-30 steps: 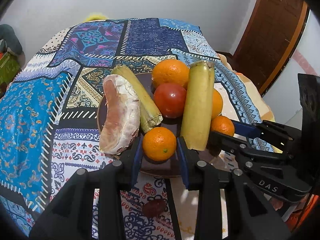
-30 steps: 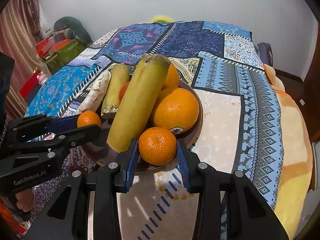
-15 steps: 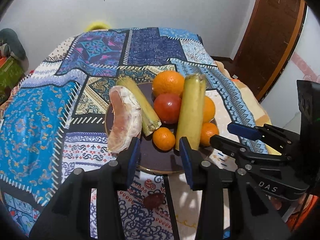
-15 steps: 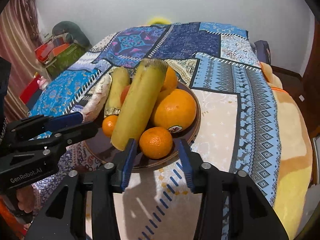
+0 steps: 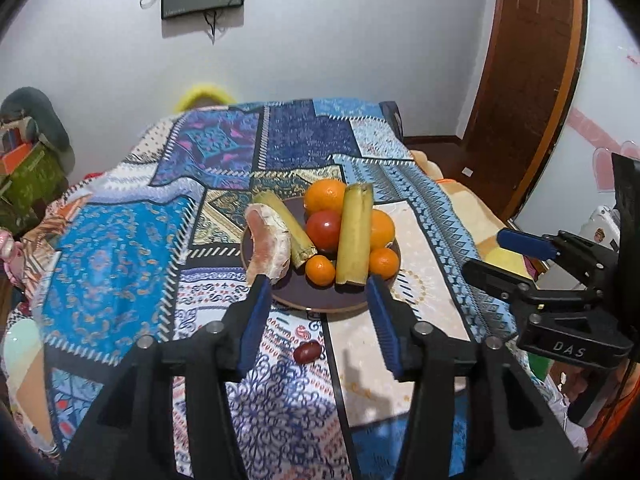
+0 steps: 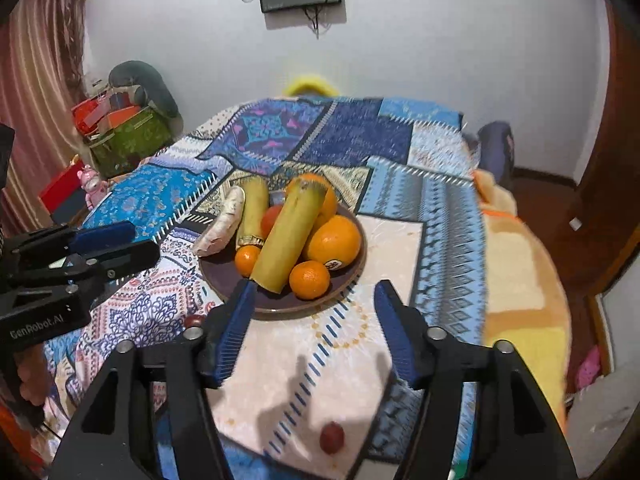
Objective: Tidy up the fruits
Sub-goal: 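Lower both small oranges onto the plate and open both tools, then grasp a red date with the right tool while the left tool grasps another date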
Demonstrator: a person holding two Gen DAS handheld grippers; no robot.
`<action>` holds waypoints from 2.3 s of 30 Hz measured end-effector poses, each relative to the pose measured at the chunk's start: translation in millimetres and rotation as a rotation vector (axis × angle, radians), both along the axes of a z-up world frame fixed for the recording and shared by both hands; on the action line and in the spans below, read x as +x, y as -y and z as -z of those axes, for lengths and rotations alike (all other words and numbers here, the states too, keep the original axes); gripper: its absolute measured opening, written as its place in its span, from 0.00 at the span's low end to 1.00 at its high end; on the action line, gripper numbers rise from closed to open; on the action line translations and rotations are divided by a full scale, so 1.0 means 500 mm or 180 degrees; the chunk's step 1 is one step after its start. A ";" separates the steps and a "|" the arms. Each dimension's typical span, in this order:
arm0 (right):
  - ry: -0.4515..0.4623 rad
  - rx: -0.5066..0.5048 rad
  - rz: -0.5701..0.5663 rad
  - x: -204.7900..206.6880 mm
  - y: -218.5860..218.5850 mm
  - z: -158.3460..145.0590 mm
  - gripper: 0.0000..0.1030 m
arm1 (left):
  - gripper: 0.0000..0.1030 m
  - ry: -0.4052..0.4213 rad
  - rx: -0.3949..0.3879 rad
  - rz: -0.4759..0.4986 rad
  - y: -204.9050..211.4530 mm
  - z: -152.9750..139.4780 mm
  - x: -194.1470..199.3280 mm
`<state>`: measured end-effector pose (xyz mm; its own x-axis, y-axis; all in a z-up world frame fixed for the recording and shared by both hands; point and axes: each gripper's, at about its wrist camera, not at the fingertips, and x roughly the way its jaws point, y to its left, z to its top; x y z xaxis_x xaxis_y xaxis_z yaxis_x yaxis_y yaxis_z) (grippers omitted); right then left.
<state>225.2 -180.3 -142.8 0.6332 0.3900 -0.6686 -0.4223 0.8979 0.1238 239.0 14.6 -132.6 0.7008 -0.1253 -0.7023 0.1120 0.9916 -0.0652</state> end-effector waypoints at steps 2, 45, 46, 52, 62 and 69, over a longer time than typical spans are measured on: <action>0.0030 -0.0019 0.0023 -0.022 0.007 -0.011 0.63 | 0.49 0.0033 0.0009 0.0011 0.000 -0.016 -0.024; -0.0838 -0.0218 -0.0091 -0.060 0.034 0.186 0.16 | 0.50 -0.0917 -0.0101 -0.0114 -0.043 0.202 -0.022; -0.0820 -0.0207 -0.0097 -0.059 0.034 0.182 0.16 | 0.48 -0.0920 -0.0098 -0.0105 -0.041 0.204 -0.016; -0.0722 -0.0101 -0.0150 -0.048 0.030 0.160 0.16 | 0.42 -0.0974 -0.0106 -0.0044 -0.024 0.222 0.030; -0.0633 -0.0051 -0.0217 -0.029 0.016 0.148 0.16 | 0.24 -0.0994 -0.0107 -0.0032 -0.006 0.243 0.077; -0.0597 -0.0014 -0.0285 -0.011 -0.003 0.139 0.16 | 0.24 -0.0906 -0.0148 -0.0109 -0.024 0.223 0.071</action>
<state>219.7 -178.7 -212.5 0.4603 0.4361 -0.7733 -0.4705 0.8585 0.2041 274.3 26.6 -243.9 0.4808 -0.1416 -0.8653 0.0492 0.9897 -0.1346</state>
